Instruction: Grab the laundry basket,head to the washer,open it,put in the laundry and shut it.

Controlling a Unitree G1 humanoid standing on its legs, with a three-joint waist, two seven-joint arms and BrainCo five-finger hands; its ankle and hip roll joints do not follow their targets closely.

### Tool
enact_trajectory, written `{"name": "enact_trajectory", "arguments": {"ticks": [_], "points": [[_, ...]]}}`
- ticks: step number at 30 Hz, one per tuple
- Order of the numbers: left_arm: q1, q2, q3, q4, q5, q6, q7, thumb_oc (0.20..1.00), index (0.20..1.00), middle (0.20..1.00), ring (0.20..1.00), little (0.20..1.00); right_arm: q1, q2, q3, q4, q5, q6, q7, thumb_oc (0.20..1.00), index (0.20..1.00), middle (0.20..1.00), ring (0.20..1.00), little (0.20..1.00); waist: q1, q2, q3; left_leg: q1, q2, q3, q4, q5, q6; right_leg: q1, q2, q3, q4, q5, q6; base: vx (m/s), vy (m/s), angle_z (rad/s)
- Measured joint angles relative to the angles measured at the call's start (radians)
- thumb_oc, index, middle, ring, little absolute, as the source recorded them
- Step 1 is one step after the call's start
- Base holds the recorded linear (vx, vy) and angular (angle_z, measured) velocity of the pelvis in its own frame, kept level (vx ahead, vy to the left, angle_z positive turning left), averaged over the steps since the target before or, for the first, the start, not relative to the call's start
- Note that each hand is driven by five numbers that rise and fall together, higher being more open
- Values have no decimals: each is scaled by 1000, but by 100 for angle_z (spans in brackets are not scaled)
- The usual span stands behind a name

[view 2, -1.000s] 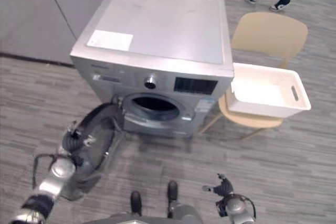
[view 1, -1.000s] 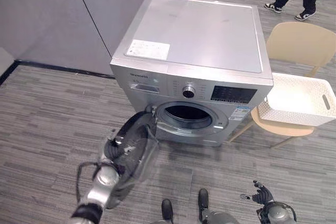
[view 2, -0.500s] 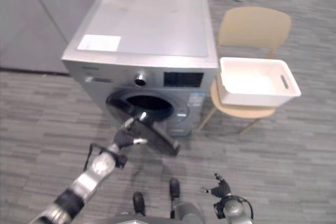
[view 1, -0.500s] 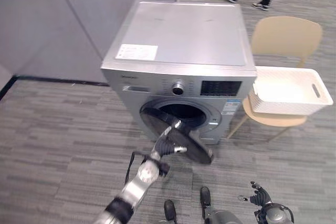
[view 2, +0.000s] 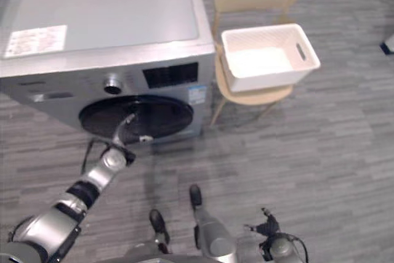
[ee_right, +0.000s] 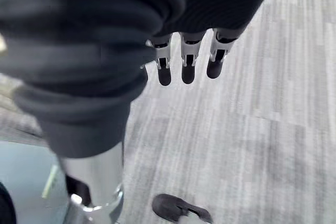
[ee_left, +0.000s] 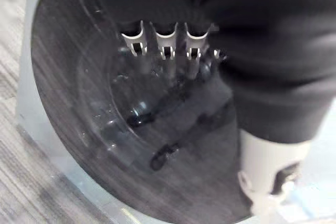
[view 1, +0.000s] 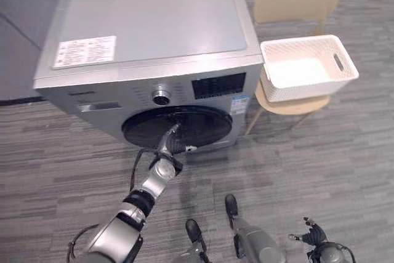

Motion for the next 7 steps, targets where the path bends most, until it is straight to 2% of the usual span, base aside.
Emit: {"name": "enact_trajectory", "arguments": {"ticks": [1,2,4,5,7], "points": [[196,3,37,-138,-30,-21,-21,1000,1000,1000,1000,1000,8,1,-15,3,0,2,0,1000,1000,1000,1000,1000,31,9,-3,56,7,-18,0,-12,-5,65,6,-13,0,-23,-2,64,-3,37],[268,4,49,-150,-39,-21,-26,1000,1000,1000,1000,1000,15,0,-17,3,0,1,0,1000,1000,1000,1000,1000,54,13,-10,68,9,-25,0,-27,-5,78,7,-19,0,-41,2,55,4,33],[415,0,109,-145,-64,-16,-61,1000,1000,1000,1000,1000,0,3,-31,-6,0,8,4,1000,1000,1000,1000,1000,104,25,-23,70,8,-30,0,-33,-2,80,6,-23,0,-46,0,53,9,17],[519,4,149,-78,-79,4,-89,1000,1000,1000,1000,1000,-17,6,-57,-8,-1,8,7,1000,1000,1000,1000,1000,113,28,-25,90,7,-43,7,-24,-6,104,4,-37,0,-42,-5,52,15,28],[557,7,160,-11,-94,14,-111,1000,1000,1000,1000,1000,-22,5,-65,-19,-1,10,7,1000,1000,1000,1000,1000,128,26,-27,106,7,-58,7,-25,-5,127,2,-42,0,-47,2,36,8,30]]}}
